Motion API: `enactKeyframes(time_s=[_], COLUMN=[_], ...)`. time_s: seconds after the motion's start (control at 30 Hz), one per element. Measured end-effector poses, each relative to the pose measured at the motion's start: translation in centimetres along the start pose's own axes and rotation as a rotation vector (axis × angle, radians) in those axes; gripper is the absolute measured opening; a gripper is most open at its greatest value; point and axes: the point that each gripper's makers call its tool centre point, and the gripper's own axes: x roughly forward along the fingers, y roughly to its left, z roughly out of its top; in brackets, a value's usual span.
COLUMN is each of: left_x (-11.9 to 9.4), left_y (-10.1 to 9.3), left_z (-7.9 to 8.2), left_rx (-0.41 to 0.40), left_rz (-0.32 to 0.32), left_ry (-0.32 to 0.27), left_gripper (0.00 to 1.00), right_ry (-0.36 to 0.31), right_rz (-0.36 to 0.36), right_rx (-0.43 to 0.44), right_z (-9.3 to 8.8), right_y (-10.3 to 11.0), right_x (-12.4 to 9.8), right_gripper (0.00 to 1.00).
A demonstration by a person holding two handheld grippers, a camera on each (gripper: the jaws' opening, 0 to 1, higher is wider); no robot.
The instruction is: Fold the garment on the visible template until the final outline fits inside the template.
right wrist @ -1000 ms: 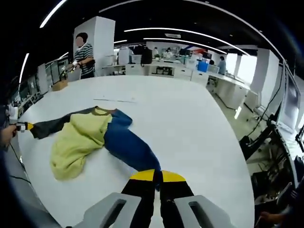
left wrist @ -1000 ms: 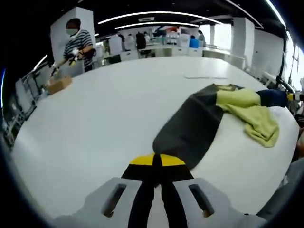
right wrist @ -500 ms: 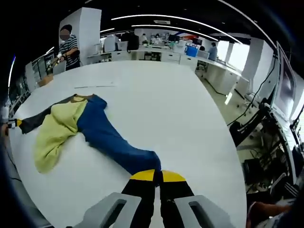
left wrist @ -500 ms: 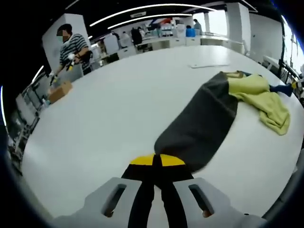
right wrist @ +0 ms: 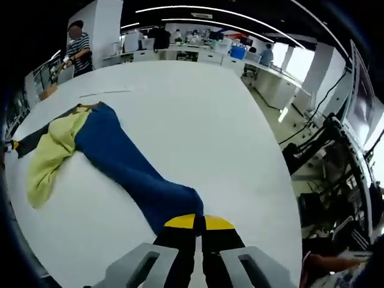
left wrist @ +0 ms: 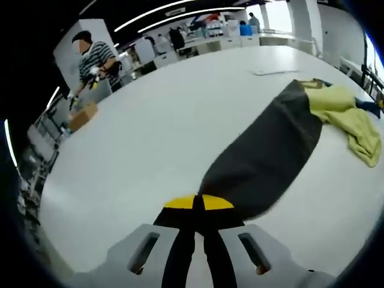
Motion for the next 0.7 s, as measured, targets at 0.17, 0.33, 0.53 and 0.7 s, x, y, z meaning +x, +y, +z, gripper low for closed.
enactKeyframes(time_s=[0.17, 0.33, 0.53, 0.7], left_x=[0.3, 0.6, 0.6, 0.6], left_y=[0.6, 1.2, 1.8, 1.5], left_z=[0.2, 0.3, 0.4, 0.1], left_rx=[0.047, 0.050, 0.054, 0.118], left_rz=[0.014, 0.025, 0.031, 0.025], left_ry=[0.018, 0.024, 0.031, 0.037], left_gripper=[0.00, 0.00, 0.00, 0.00], right_ry=[0.020, 0.054, 0.088, 0.111], right_rz=[-0.005, -0.020, -0.046, -0.053], right_rx=[0.009, -0.026, -0.051, -0.037], right_z=[-0.4, -0.9, -1.4, -1.8], right_y=[-1.0, -1.8, -3.2, -3.6], right_x=[0.6, 1.4, 2.6, 3.0], right_gripper=[0.00, 0.00, 0.00, 0.00])
